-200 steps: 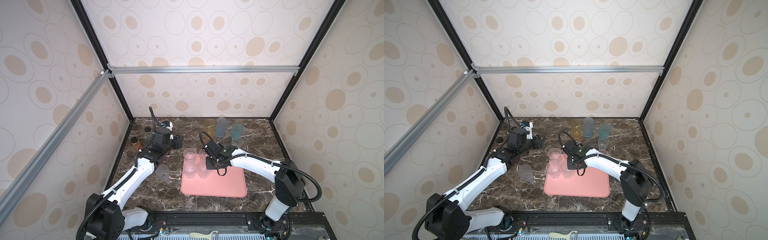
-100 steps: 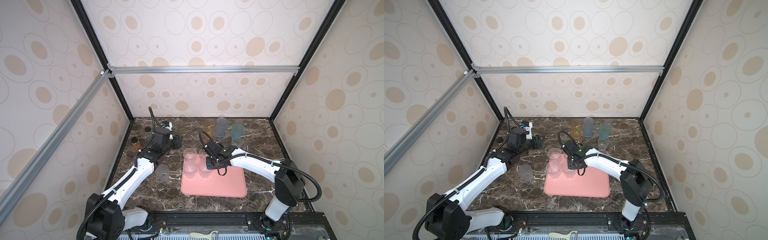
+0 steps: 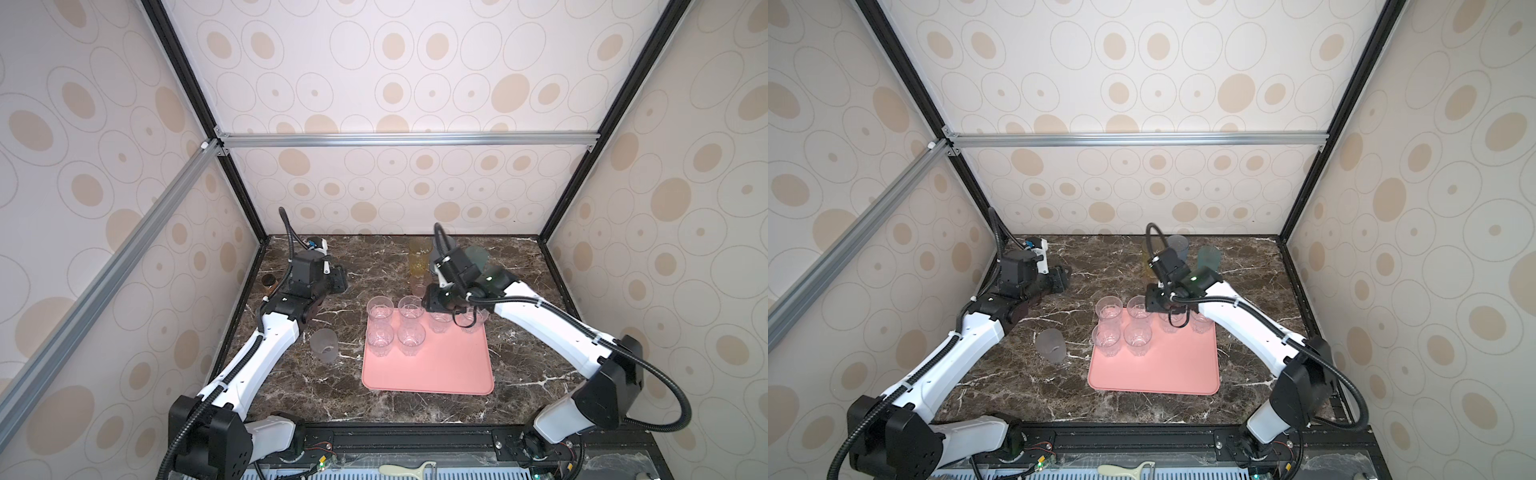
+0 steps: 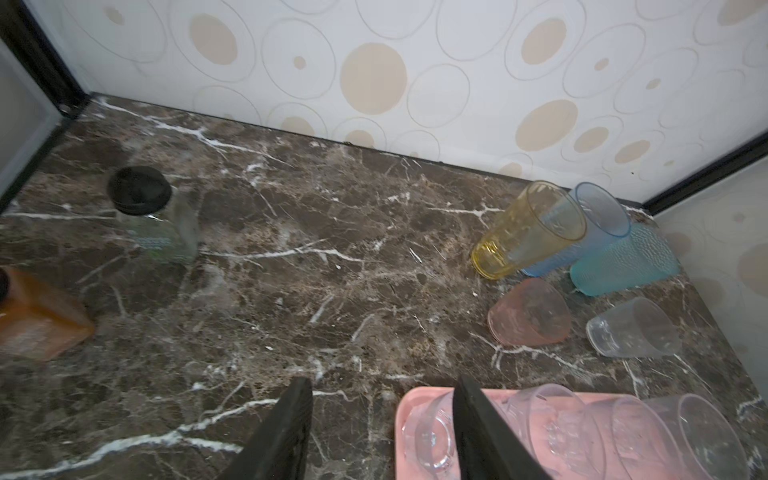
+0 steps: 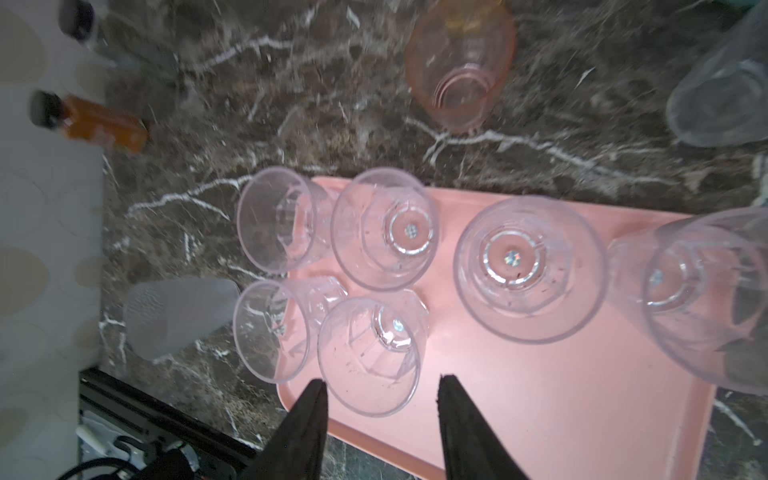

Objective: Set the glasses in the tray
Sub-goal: 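Open the right gripper and swing it toward the frosted glass near the left arm, then grasp the frosted clear glass lying beside the left arm with the right gripper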

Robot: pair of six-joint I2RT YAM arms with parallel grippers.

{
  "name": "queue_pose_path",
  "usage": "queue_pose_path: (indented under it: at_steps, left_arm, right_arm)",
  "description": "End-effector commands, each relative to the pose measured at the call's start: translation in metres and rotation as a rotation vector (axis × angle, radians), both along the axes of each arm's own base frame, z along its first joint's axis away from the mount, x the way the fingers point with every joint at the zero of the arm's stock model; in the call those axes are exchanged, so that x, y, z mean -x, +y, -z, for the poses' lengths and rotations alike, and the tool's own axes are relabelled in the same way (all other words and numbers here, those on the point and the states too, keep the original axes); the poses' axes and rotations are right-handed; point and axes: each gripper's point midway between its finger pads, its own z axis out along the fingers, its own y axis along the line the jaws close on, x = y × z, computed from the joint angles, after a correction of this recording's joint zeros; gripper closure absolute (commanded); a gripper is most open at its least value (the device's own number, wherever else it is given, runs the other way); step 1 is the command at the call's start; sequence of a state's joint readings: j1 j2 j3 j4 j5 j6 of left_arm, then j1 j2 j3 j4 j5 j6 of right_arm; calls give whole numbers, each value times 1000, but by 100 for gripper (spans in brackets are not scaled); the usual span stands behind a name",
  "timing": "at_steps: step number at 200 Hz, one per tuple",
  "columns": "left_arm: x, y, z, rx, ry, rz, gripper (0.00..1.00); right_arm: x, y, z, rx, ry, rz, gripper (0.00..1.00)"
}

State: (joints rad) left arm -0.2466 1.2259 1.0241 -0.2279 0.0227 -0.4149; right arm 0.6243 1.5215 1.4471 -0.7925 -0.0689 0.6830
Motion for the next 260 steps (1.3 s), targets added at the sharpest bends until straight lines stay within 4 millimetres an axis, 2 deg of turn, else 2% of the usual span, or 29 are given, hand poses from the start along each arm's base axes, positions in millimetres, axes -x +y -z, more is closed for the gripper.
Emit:
queue_pose_path:
  at_steps: [1,11,31,60,89,112,131,163,188,220,260]
  left_arm:
    - [5,17,-23,-66,-32,-9,43]
    - [8,25,-17,-71,-13,-22,43]
    - [20,40,-7,-72,23,-51,41]
    - [42,61,14,-63,78,-99,37]
    - [61,77,39,-18,137,-148,33]
    - [72,80,60,57,177,-174,32]
    - [78,82,75,97,197,-198,32]
    - [85,90,84,120,188,-257,32]
    - [85,98,83,112,169,-286,32]
    - [81,108,80,79,147,-317,32]
    - [78,117,64,22,91,-332,31]
  right_arm:
    - [-8,-17,-14,-106,35,37,54]
    - [-16,-23,-13,-133,44,64,54]
    - [-27,-21,-9,-183,47,77,54]
    - [-33,-11,6,-206,83,69,54]
    - [-38,-11,17,-171,94,48,54]
    - [-34,7,16,-136,139,-49,55]
    - [-25,34,17,-88,127,-123,54]
    - [-10,88,20,-68,117,-233,55]
    - [6,137,25,-62,121,-332,55]
    - [26,194,42,-58,145,-429,53]
    - [40,241,59,-45,172,-509,52]
